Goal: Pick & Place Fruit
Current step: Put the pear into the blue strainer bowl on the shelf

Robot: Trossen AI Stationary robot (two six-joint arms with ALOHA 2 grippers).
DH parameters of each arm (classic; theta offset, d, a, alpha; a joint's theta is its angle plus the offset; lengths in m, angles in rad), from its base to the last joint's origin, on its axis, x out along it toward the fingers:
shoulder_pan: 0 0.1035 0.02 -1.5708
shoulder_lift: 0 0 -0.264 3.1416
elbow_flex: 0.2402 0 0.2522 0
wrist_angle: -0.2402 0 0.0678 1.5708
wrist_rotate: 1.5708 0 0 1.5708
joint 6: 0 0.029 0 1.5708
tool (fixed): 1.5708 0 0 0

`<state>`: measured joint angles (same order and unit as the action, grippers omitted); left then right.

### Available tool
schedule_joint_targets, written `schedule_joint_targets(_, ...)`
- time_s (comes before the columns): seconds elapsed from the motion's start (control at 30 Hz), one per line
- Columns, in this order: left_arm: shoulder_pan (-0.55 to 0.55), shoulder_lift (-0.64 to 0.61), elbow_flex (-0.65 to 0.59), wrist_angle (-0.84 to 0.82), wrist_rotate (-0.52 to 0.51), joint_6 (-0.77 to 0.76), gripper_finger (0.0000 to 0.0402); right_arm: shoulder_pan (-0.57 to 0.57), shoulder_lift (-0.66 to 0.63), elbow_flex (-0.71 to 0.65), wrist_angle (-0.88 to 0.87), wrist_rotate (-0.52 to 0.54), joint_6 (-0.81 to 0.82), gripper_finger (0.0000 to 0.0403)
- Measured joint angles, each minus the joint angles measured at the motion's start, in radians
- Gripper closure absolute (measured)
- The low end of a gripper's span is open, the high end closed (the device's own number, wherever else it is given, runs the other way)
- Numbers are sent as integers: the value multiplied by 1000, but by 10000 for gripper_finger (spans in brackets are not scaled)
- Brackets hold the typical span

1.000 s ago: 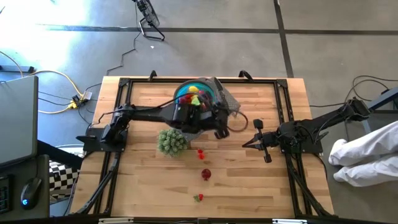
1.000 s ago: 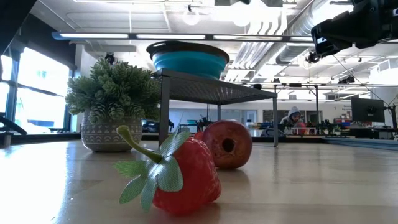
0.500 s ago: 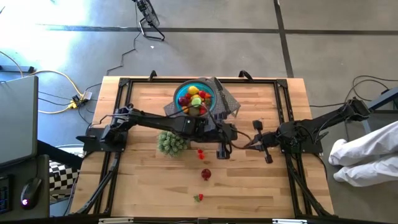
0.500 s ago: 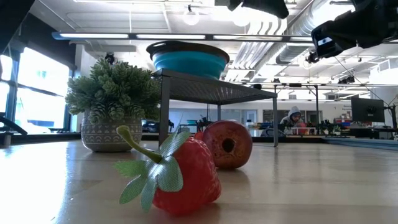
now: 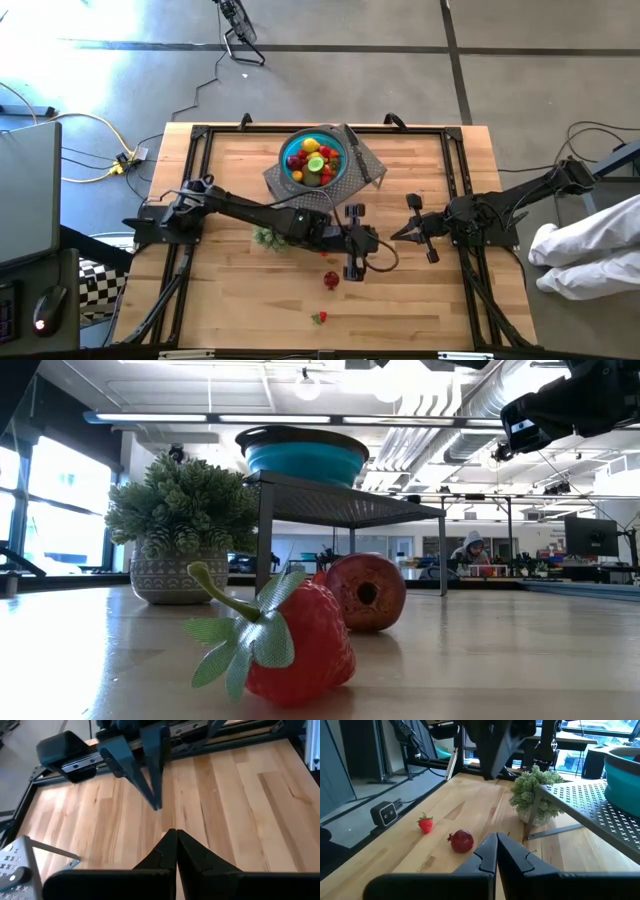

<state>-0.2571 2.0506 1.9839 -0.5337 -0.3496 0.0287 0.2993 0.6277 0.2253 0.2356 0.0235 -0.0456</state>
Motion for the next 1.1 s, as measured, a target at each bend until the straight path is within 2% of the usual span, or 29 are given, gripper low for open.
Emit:
schedule_joint_targets(0.33,2,0,0,-15,0,-10,401,0,0,0,0,1,0,400)
schedule_joint_targets(0.57,2,0,0,-6,-1,-10,400,0,0,0,7,55,-1,400)
schedule_joint_targets(0.73,10,0,0,12,-24,143,400,0,0,0,7,53,24,400)
schedule_joint_targets(0.87,15,0,0,-1,-23,148,400,0,0,0,7,64,23,400)
schedule_joint_targets(0.97,15,0,0,-63,-23,168,400,0,0,0,7,81,24,400)
schedule_joint_targets(1.1,22,1,0,-144,-21,104,400,0,0,0,7,82,27,400)
